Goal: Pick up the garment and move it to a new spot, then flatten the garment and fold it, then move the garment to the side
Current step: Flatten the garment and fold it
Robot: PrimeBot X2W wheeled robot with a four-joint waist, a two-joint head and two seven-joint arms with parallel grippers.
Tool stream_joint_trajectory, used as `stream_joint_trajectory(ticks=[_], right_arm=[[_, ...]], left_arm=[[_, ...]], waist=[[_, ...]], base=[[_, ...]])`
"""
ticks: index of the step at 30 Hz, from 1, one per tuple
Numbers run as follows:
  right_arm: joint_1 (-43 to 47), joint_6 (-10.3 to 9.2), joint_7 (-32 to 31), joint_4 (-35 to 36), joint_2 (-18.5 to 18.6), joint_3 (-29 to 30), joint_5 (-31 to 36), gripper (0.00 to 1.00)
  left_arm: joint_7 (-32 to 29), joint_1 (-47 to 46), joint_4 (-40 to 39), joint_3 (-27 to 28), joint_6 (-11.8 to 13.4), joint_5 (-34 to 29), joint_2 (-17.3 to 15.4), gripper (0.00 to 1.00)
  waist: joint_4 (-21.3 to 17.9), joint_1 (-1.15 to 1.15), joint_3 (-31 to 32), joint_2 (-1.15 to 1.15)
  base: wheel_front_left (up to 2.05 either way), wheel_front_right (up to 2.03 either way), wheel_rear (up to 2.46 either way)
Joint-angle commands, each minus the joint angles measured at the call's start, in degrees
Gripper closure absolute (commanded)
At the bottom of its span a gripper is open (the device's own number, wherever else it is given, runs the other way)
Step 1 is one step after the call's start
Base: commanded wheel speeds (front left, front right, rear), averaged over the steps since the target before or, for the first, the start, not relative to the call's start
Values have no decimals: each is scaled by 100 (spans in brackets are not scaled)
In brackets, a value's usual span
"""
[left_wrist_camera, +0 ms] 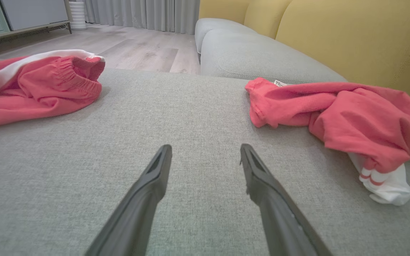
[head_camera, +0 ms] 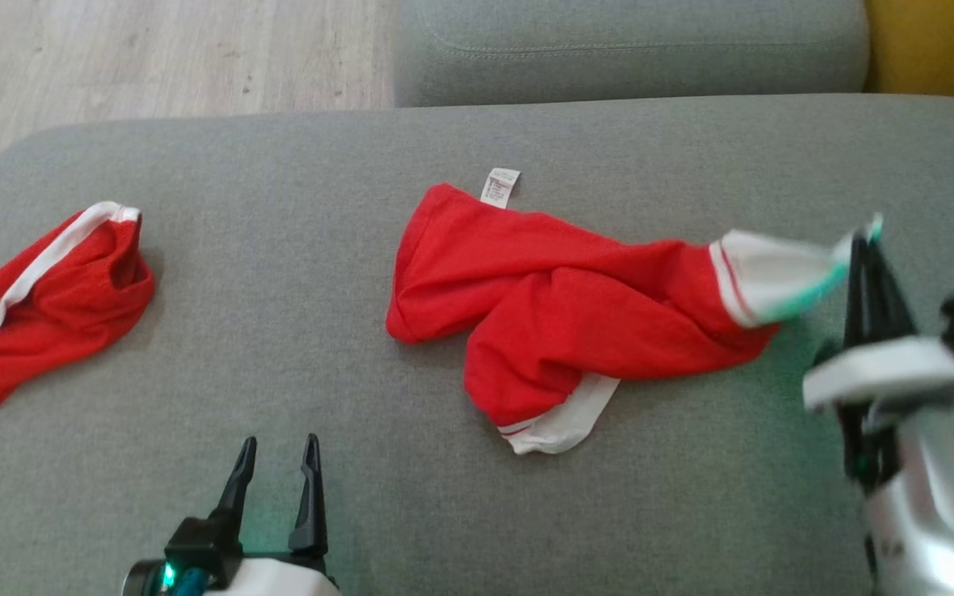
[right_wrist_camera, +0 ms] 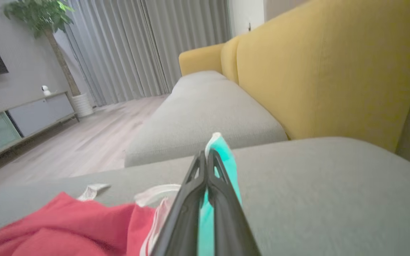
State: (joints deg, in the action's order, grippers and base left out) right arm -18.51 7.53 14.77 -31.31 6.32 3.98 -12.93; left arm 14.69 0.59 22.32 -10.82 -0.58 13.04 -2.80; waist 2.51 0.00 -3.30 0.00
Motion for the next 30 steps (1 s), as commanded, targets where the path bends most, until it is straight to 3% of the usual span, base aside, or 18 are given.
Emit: stream_joint_trajectory(ticks=[1,8,9,10,11,16,23,30], right_arm=[[-491,-4,23,270,118,-156,78,100],[-1125,-4,23,230,270,-261,185,100],[-1199,-4,23,120,296,-267,211,75],[-1255,-4,23,-114,304,-277,212,15],[-1336,-4,23,-270,316,-275,215,0],[-1294,-4,23,-388,194,-430,390,0],[-386,-4,23,-474,-85,-1094,151,0],[217,-4,23,-517,-174,-1201,-43,0]], left_arm=[[31,-155,-147,175,0,-13,-8,0],[31,-190,-141,134,5,4,-8,0],[31,-193,-138,131,7,8,-8,0],[31,-193,-136,126,9,11,-8,0],[31,-192,-133,118,9,12,-8,0],[31,-201,-122,76,21,30,-8,0],[31,-92,-103,115,27,23,-8,0],[31,-24,-97,135,-11,2,-8,0]], waist=[[25,0,-26,0],[118,0,-64,0],[130,0,-69,0],[142,0,-68,0],[157,0,-70,0],[223,0,-84,0],[177,0,28,0],[97,0,139,0]], base=[[0,0,0],[0,0,0],[0,0,0],[0,0,0],[0,0,0],[0,0,0],[0,0,0],[0,0,0]])
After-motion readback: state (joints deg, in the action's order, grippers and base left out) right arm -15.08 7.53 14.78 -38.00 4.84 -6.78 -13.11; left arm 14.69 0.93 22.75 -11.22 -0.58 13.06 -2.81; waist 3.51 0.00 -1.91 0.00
